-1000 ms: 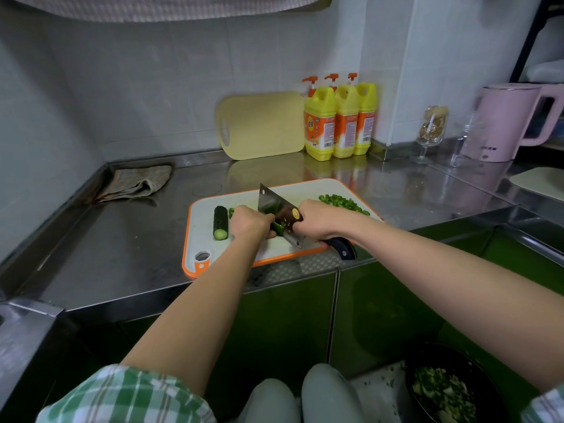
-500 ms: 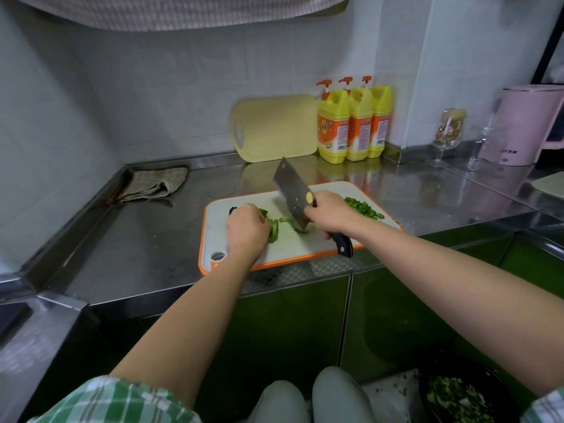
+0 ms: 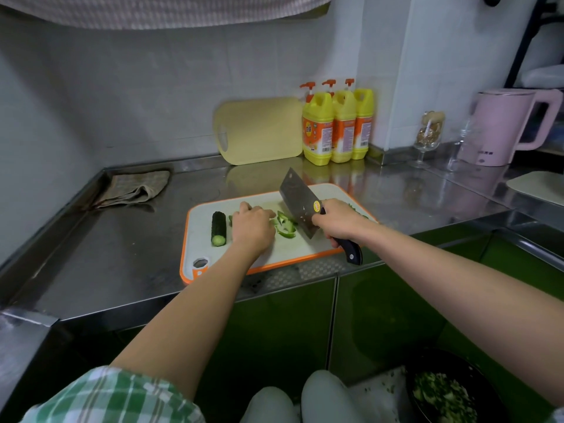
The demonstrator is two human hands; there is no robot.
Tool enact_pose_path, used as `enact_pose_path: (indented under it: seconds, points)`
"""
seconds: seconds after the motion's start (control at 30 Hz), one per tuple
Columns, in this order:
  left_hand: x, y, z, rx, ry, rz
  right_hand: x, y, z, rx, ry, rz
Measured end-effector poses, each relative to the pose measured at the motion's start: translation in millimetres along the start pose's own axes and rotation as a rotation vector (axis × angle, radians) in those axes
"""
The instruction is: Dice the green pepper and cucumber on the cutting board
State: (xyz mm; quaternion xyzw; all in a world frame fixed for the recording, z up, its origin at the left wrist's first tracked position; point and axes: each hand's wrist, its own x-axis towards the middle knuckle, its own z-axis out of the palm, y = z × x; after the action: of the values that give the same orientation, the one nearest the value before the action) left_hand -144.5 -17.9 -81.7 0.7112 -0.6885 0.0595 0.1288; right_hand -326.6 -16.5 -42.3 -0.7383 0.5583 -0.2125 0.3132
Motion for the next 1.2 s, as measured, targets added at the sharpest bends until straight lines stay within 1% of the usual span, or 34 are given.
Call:
enact_pose_path:
  seconds: [0.07,0.17,0.23,0.3,0.43,0.57,0.7,0.8,0.87,0.97,1.07,1.2]
  points:
    - [0,3,0,0.023,-0.001,0.022,2,3,-2,0.03,-0.002,0.012]
    - [1,4,5,-0.036,0.103,0.012,6,7,-3,0.091,0.01,0.024]
    - [2,6,9,-0.084,0.139,0.02,9,9,-4,0.11,0.046,0.018]
    - [4,9,11,-0.129,0.133,0.034,11,11,-5,0.119,0.067,0.021]
    - [7,16,11,-0.153,0.125,0.03,11,15,-3,0.12,0.044,0.044]
    - [6,10,9,-0.149,0.182,-0.001,10,15,-4,0.111,0.056,0.027]
    - [1,-9,7,-0.148,0.276,-0.075,3,6,-5,0.117,-0.01,-0.015]
    - [-6,-18,2,-0.132,0.299,-0.124,-4,-6,3,0.046,-0.068,-0.059]
    - [-13,-21,-1,-0.152,0.3,-0.159,-7,-11,10,-0.035,-0.098,-0.069]
    - [-22,-25,-2,-0.216,0.265,-0.203,-7,-12,16,-0.083,-0.116,-0.041]
    - [-27,-25,-4,-0.187,0.196,-0.189,-7,-12,13,-0.112,-0.084,-0.015]
    - [-28,-21,-7,-0.125,0.153,-0.164,-12,-17,11,-0.111,-0.055,-0.067]
